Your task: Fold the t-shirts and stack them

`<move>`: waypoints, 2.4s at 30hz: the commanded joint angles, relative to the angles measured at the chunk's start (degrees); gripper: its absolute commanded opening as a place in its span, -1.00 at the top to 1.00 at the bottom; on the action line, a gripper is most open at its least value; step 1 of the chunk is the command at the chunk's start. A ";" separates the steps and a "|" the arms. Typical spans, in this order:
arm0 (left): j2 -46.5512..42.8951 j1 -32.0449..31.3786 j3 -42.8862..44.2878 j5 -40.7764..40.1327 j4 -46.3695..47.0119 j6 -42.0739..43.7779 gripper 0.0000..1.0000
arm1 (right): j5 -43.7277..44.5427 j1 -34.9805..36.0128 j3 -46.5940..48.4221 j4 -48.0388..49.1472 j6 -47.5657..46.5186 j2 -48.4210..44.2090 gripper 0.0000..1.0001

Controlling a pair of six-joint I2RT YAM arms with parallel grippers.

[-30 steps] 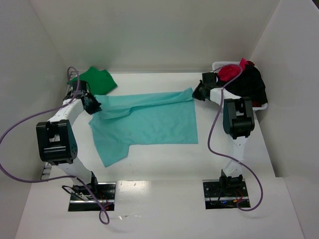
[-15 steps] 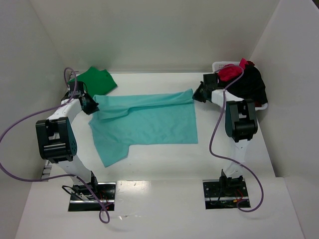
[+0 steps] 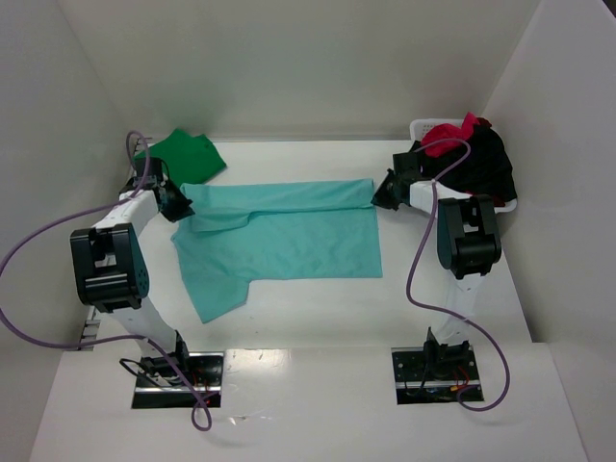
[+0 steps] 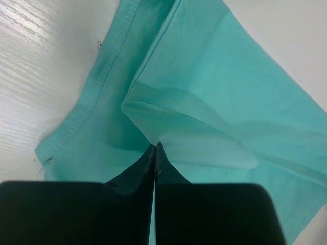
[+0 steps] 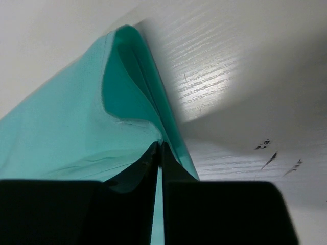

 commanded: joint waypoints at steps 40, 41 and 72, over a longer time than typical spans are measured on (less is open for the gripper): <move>17.00 1.43 17.63 -1.97 7.56 5.18 -0.02 | -0.19 -0.40 17.63 -2.73 -3.00 5.57 -0.30; 17.33 1.65 17.96 -1.50 7.56 5.12 0.00 | -0.19 -0.40 17.63 -2.73 -2.99 5.63 -0.30; 20.17 2.71 24.49 4.40 9.78 2.44 1.00 | -0.37 -0.40 21.15 -3.79 -2.99 10.23 -0.09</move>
